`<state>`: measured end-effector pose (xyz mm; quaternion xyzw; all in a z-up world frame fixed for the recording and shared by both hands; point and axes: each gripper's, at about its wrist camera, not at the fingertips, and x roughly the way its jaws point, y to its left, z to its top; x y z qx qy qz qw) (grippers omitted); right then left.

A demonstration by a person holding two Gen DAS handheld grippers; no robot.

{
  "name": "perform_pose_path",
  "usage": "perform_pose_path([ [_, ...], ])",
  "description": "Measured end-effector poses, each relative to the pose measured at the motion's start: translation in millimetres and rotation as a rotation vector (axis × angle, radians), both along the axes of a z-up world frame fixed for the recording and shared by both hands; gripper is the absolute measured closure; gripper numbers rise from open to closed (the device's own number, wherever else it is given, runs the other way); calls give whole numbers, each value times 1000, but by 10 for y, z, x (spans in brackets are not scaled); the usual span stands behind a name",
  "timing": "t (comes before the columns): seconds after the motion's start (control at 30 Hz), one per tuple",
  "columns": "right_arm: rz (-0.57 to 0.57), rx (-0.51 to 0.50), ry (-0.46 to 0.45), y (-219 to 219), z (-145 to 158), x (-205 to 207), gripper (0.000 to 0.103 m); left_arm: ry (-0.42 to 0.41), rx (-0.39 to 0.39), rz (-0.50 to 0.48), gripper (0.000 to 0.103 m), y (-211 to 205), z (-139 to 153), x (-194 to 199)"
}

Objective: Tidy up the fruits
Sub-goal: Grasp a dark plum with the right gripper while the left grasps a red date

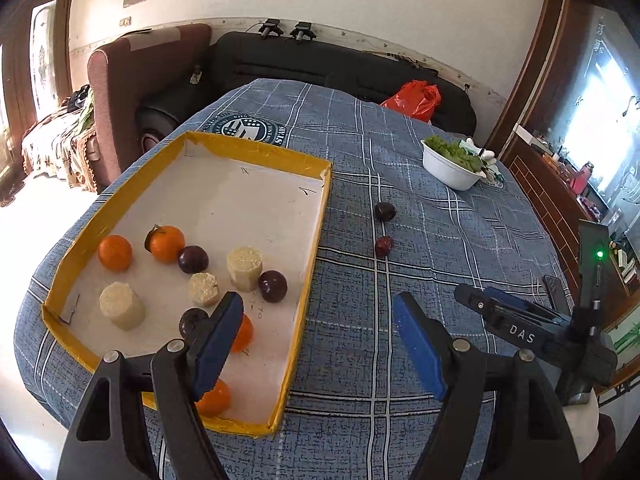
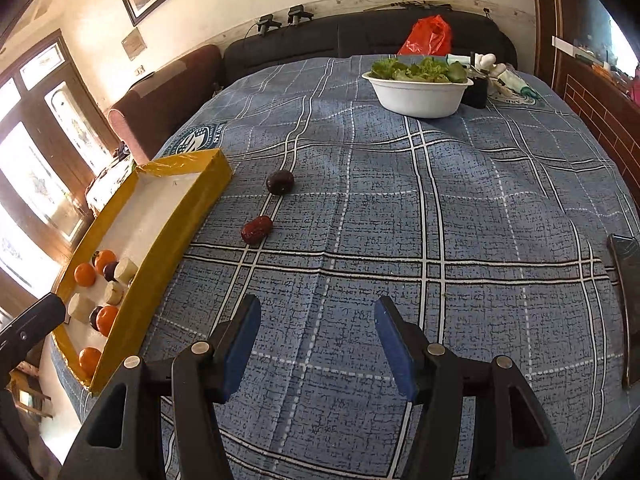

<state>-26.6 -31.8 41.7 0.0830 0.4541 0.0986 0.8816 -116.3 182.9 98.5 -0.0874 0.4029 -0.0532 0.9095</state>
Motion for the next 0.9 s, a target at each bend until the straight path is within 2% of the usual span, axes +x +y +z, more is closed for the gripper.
perform_pose_path([
  [0.17,11,7,-4,46,-73,269,39,14,-16,-19,26,-37,-87,80],
  [0.3,28,42,-1,140,-72,674,39,31,-37,-40,26,-31,-160,166],
  [0.47,27,69,27,287,-136,1192,40,18,-27,-76,26,-51,-183,244],
  [0.63,32,19,64,498,-303,1513,40,14,-20,-109,26,-69,-210,301],
  [0.7,40,9,70,550,-345,1564,44,13,-22,-118,26,-81,-223,333],
  [0.77,53,-12,58,596,-348,1569,64,15,-22,-124,26,-101,-234,364],
  [0.8,69,-3,60,607,-350,1564,68,16,-23,-126,26,-117,-241,378],
  [0.83,79,7,62,600,-353,1559,72,19,-24,-130,26,-136,-249,398],
  [0.9,82,-13,55,594,-329,1518,72,24,-24,-138,26,-178,-262,415],
])
